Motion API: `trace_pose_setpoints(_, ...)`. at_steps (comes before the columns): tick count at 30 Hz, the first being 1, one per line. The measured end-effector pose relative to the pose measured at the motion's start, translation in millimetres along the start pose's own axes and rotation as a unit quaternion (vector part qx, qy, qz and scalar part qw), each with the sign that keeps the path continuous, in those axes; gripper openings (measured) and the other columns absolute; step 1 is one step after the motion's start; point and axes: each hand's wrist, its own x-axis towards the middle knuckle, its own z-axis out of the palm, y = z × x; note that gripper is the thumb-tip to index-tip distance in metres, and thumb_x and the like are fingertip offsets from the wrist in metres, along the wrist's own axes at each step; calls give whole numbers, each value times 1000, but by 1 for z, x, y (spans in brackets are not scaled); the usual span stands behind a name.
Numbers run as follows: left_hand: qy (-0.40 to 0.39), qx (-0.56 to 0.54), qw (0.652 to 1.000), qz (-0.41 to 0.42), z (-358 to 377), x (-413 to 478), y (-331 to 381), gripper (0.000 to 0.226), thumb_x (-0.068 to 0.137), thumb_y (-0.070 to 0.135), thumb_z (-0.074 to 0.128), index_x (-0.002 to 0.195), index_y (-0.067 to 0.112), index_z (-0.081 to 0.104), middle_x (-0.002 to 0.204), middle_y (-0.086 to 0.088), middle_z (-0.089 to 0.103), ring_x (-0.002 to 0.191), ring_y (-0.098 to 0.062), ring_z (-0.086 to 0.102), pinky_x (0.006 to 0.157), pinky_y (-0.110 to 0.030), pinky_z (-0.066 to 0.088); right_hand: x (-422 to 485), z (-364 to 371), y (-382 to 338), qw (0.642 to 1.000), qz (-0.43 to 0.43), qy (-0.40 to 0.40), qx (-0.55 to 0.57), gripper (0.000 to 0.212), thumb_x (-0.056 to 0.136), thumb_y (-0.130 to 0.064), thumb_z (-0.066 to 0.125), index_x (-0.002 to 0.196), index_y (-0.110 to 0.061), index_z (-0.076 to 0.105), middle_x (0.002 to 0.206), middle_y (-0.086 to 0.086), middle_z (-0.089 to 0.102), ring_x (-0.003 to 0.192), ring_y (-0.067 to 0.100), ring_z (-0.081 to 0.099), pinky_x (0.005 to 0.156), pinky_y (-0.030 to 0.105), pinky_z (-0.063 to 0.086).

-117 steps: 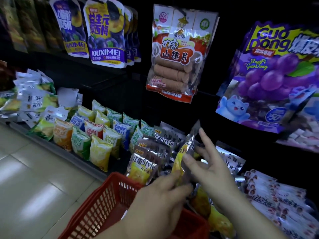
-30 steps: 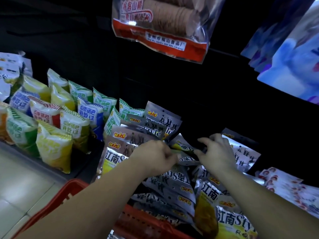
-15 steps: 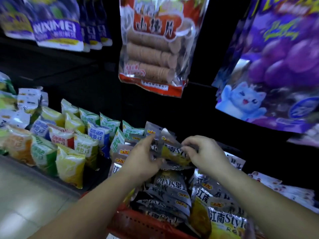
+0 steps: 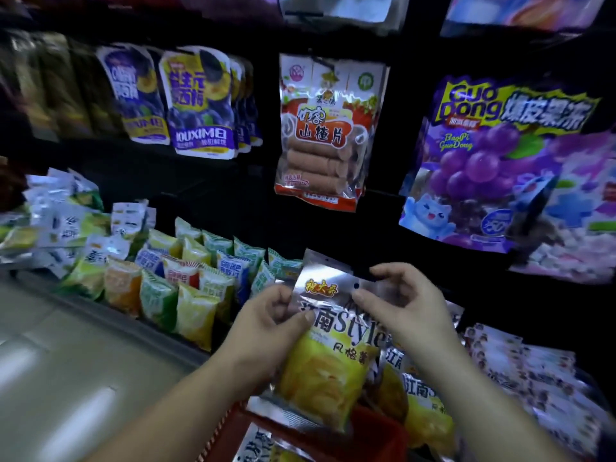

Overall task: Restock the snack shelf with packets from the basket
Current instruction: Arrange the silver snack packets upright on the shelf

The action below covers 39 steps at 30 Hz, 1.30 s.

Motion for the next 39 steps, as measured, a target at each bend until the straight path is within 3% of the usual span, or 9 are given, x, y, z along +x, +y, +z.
trace_pose_setpoints(4,85,-62,994,5,8,-6,10,27,97,21,69,88,6,49,70,-14,46,65,-19,38,56,-32,39,-11,13,10,985,56,-72,146,85,83,-4,81,140,-52,40,106,-30,55,81,-20,63,64,10,54)
trace_pose_setpoints(8,154,-98,983,2,10,-5,12,27,88,25,79,93,15,55,84,-23,58,70,-23,53,67,-40,48,-8,34,12,980,41,-128,149,110,83,-6,83,141,-76,22,129,-55,41,135,-10,42,106,37,51)
trace_pose_setpoints(11,214,-59,975,13,6,0,12,45,73,26,91,98,29,53,99,-6,65,89,-20,63,82,-41,56,2,43,16,982,27,-95,158,109,81,-6,84,140,-77,26,148,-32,44,138,0,48,112,39,48)
trace_pose_setpoints(15,207,-18,978,32,2,6,12,46,73,19,91,99,32,55,94,-4,60,88,-21,62,79,-41,58,8,48,19,986,-15,-94,138,101,79,-14,86,141,-73,32,143,-42,44,132,-12,48,115,38,44)
trace_pose_setpoints(21,208,-30,977,48,-1,3,15,60,79,6,85,119,42,59,96,-10,56,78,-6,60,74,-29,58,8,43,29,967,47,-98,232,65,74,-26,86,128,-55,62,133,0,65,130,30,60,108,59,48)
trace_pose_setpoints(25,149,49,987,40,-9,6,2,65,80,22,87,123,57,52,120,1,63,110,-17,66,91,-44,59,7,36,35,984,14,-103,144,55,87,3,75,110,-47,72,97,-15,73,86,27,70,82,38,55)
trace_pose_setpoints(29,108,348,911,195,-15,5,8,84,84,37,82,149,57,32,167,17,17,154,-12,20,119,-36,29,3,31,34,987,-13,-145,74,51,85,1,79,109,-43,70,101,-8,73,84,43,62,76,49,56)
trace_pose_setpoints(33,42,351,909,219,-15,6,9,81,90,27,78,154,48,32,136,27,46,121,3,52,96,-24,49,-5,31,30,986,-45,-153,37,50,82,-2,83,105,-41,63,98,-1,67,85,44,63,78,57,54)
trace_pose_setpoints(39,79,184,969,143,-19,11,13,65,91,16,76,141,49,50,100,15,63,94,-7,67,75,-23,56,-1,25,25,992,-43,-68,100,45,75,5,86,87,-31,60,82,-7,63,70,3,62,69,15,49)
